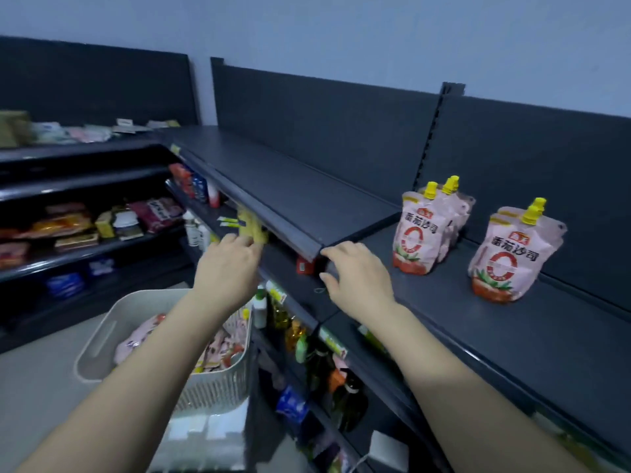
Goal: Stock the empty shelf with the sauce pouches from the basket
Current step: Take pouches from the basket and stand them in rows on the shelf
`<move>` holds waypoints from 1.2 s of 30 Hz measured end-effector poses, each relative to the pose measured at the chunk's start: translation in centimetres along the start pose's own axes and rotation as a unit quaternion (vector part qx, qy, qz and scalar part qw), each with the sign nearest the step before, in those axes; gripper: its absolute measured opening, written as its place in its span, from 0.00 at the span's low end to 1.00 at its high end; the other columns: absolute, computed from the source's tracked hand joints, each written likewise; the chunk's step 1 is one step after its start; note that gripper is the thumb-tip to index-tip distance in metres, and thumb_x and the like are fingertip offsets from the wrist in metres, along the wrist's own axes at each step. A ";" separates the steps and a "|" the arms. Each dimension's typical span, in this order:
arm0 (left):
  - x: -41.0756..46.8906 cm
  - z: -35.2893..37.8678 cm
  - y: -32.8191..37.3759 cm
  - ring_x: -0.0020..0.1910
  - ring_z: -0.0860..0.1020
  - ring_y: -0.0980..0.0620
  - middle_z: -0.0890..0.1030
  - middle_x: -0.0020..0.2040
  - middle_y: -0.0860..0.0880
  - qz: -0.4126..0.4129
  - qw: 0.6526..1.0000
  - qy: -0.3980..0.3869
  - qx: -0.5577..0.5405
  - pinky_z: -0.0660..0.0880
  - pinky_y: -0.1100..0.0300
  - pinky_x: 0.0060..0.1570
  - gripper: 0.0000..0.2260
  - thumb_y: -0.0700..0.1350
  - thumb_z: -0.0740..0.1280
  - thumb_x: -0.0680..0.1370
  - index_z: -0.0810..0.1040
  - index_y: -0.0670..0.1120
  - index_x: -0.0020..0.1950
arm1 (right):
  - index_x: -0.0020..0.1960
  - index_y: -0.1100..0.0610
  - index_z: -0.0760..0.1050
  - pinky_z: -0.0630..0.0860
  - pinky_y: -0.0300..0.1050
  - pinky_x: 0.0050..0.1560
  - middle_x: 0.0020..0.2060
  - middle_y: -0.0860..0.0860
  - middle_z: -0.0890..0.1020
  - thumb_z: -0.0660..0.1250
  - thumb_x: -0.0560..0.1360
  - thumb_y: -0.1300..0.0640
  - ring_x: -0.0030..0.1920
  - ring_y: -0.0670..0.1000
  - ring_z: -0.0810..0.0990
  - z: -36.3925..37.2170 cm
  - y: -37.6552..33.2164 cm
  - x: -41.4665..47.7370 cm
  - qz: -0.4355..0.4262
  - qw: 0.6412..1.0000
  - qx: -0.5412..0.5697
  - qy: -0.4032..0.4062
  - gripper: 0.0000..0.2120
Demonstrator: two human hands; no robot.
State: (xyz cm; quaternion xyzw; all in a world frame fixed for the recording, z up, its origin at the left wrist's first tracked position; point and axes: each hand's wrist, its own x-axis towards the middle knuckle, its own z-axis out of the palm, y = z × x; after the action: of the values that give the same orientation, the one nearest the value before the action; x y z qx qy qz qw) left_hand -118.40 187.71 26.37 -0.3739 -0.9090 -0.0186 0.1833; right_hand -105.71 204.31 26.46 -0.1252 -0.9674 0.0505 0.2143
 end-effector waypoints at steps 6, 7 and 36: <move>-5.4 3.6 -9.0 0.59 0.73 0.47 0.77 0.58 0.49 -0.057 0.992 -0.107 0.042 0.71 0.54 0.52 0.18 0.47 0.67 0.73 0.73 0.49 0.62 | 0.65 0.54 0.71 0.72 0.51 0.59 0.59 0.53 0.76 0.64 0.76 0.50 0.61 0.57 0.72 6.7 -8.1 -0.1 -0.008 0.994 -0.014 -0.108 0.19; -6.2 4.2 -10.3 0.59 0.73 0.47 0.77 0.58 0.49 -0.065 0.990 -0.119 0.043 0.72 0.54 0.52 0.17 0.46 0.67 0.73 0.74 0.49 0.62 | 0.65 0.54 0.71 0.72 0.51 0.59 0.59 0.54 0.75 0.64 0.76 0.50 0.62 0.57 0.71 7.7 -9.3 -0.1 -0.009 0.992 -0.019 -0.126 0.19; -6.6 27.5 -25.0 0.54 0.79 0.44 0.80 0.56 0.42 -0.312 0.846 -0.418 -0.111 0.76 0.55 0.53 0.11 0.44 0.63 0.77 0.78 0.42 0.57 | 0.63 0.55 0.74 0.71 0.49 0.58 0.57 0.56 0.78 0.66 0.75 0.56 0.60 0.57 0.73 36.5 -18.0 10.9 -0.167 0.895 0.000 -0.414 0.17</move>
State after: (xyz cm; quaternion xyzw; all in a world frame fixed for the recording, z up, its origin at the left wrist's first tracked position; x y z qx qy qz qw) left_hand -140.05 170.01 0.99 -0.0612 -0.9601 -0.0174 -0.2723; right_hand -134.82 188.22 0.65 0.0701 -0.9752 0.0611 -0.2006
